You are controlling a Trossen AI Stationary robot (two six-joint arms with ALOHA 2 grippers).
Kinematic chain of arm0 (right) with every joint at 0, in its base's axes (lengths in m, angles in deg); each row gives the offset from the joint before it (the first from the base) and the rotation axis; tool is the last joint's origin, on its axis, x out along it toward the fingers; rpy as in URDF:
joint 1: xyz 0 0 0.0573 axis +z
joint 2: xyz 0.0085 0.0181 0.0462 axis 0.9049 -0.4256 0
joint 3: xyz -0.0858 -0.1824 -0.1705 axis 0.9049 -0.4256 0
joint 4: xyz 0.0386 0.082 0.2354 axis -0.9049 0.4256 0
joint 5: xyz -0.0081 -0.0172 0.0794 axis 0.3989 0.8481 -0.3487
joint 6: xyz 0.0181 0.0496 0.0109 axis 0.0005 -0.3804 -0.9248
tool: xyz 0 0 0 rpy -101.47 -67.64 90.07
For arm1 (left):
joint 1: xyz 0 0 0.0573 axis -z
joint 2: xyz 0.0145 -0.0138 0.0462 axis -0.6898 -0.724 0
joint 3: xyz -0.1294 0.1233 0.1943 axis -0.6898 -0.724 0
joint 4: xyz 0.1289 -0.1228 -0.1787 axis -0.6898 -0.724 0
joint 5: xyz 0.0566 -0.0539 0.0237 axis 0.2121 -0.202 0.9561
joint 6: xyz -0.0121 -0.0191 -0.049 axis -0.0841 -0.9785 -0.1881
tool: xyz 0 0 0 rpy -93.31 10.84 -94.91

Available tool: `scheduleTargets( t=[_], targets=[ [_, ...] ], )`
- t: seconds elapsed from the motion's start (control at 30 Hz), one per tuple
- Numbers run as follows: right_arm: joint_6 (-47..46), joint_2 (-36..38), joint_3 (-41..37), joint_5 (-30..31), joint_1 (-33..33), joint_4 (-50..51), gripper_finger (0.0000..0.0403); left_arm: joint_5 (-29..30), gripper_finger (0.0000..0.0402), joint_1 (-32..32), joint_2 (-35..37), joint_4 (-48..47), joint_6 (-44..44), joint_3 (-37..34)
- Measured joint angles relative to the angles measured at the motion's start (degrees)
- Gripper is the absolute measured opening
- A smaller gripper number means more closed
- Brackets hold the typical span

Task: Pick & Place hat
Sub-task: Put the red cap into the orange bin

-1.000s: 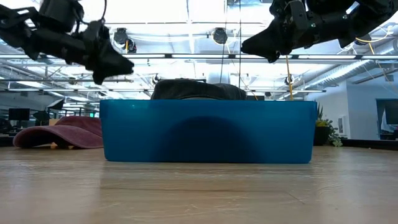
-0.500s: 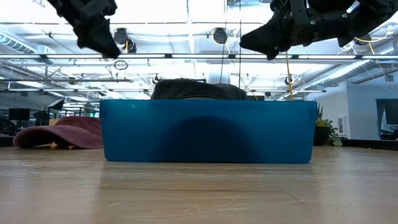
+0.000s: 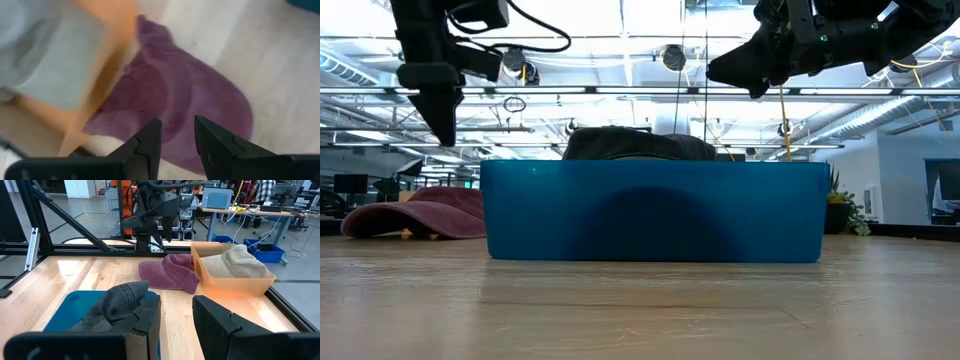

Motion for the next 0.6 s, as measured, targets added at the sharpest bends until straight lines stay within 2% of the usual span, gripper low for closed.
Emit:
scheduleTargets(
  t=[0.23, 0.33, 0.47, 0.6],
  targets=[
    [-0.01, 0.02, 0.0, -0.13, 0.0, 1.39, 0.01, -7.64, 0.0133, 0.22, -3.18, -0.02, 5.13, 0.0],
    [-0.02, 0.02, 0.0, -0.14, 0.0, 1.62, 0.01, -7.01, 0.0171, 0.0, -4.54, -0.5, 5.22, -0.02],
    [-0.05, 0.02, 0.0, -0.16, 0.0, 1.73, 0.01, -2.53, 0.0237, -1.08, -6.79, -1.91, 5.64, -0.04],
    [-0.66, 0.02, 0.0, -0.16, 0.0, 2.65, 0.01, -3.54, 0.0277, -3.24, -8.51, -2.14, 7.51, -0.23]
  ],
)
